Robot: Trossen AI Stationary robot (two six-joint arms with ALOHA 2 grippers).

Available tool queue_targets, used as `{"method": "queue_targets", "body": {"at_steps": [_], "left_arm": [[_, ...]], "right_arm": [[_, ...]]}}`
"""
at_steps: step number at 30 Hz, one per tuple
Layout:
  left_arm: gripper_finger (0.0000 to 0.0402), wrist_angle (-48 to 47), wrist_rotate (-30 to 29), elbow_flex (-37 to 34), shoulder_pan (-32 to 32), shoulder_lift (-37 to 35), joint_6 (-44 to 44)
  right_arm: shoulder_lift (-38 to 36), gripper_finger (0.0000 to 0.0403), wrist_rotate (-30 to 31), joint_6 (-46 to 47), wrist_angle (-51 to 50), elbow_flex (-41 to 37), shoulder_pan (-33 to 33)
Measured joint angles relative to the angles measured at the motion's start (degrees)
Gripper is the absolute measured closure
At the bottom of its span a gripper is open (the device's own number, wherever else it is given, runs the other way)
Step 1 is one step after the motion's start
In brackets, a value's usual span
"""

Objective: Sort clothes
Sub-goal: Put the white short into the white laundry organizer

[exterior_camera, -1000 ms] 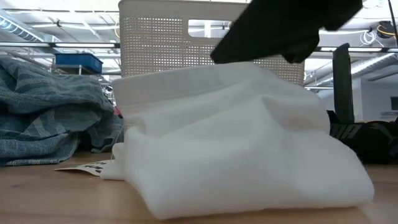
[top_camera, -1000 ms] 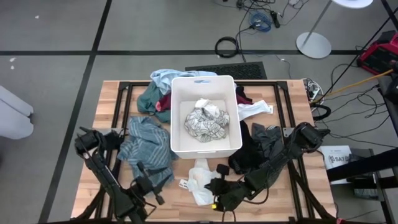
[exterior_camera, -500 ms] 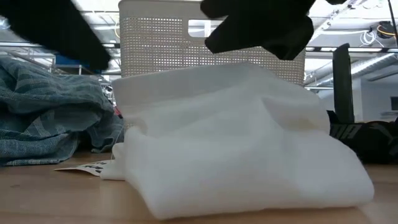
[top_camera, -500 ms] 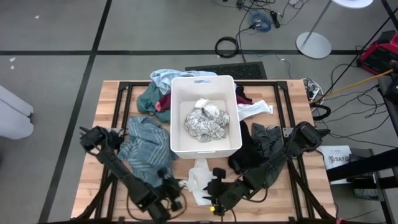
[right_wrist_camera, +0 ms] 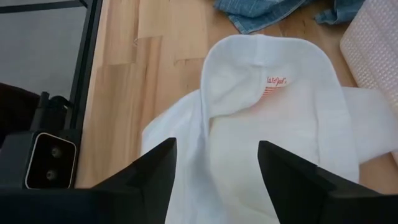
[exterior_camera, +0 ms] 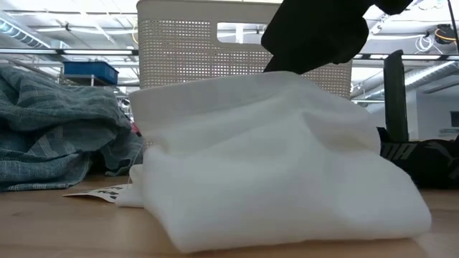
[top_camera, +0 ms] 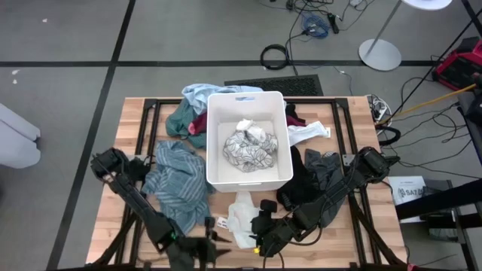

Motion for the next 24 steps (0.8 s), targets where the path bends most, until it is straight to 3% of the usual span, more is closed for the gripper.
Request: {"method": "queue_targets", "body": {"at_steps": [4,10,12,16,21,24], "left_arm": [[0.0277,13.73,7.67,-10.79,1.35,-6.17,1.69],[0.0277,45.66,23.84,-29.48,3.23,-14.96,8.62],[0.0277,55.89,26.35,-34.74,3.14,-16.59,10.69],[0.0277,65.41,26.21,-42.4,3.13,-17.02,10.39],[0.0277,64.22,22.64,-44.51,3.09,-16.95,3.01],[0.0277,64.38,21.13,-44.5,3.07,-17.0,2.79]], "right_arm": [[0.0,0.0192,0.16,0.46,-0.02,0.0,0.05],[0.0,0.0192,0.36,0.61,0.28,0.0,0.03],[0.0,0.0192,0.13,0.59,0.23,0.0,0.03],[0.0,0.0193,-0.02,0.56,0.15,0.0,-0.01],[1.0,0.02,0.12,2.48,-1.37,-0.01,-1.08],[1.42,0.0225,-0.29,2.38,1.01,-0.09,-1.12]]}}
